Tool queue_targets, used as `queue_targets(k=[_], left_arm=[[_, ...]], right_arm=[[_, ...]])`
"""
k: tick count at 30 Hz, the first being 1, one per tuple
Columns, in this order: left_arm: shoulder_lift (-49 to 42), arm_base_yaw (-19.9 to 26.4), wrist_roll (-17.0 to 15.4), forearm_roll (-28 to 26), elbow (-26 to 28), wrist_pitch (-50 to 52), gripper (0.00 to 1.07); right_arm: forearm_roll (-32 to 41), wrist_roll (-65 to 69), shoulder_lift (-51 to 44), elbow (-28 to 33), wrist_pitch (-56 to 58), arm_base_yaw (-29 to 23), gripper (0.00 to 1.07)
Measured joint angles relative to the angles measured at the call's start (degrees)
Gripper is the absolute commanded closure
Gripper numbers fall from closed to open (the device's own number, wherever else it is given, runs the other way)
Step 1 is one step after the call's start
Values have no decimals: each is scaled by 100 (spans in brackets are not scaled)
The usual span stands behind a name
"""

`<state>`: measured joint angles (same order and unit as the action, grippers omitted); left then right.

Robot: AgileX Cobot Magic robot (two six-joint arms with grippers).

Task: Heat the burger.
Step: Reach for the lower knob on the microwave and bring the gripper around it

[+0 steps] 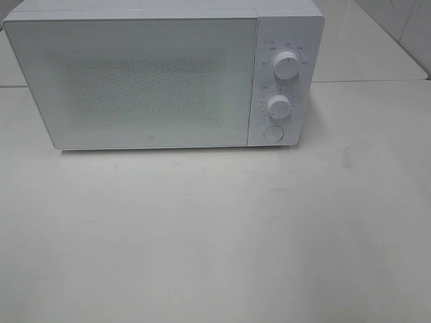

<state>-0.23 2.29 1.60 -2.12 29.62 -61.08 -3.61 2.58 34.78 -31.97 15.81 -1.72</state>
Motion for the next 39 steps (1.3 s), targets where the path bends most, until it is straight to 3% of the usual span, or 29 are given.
queue_targets(k=[18, 25, 32, 39], left_arm=[[0, 0, 0, 0, 0, 0, 6], [0, 0, 0, 6, 0, 0, 6], [0, 0, 0, 6, 0, 0, 6], [0, 0, 0, 6, 0, 0, 6]], right_arm=[[6, 143, 1134, 74, -1197, 0, 35], [138, 143, 1232, 877, -2275, 0, 35], [1163, -258, 1232, 1799, -3638, 0, 35], [1748, -481, 1232, 2212, -4544, 0, 35]])
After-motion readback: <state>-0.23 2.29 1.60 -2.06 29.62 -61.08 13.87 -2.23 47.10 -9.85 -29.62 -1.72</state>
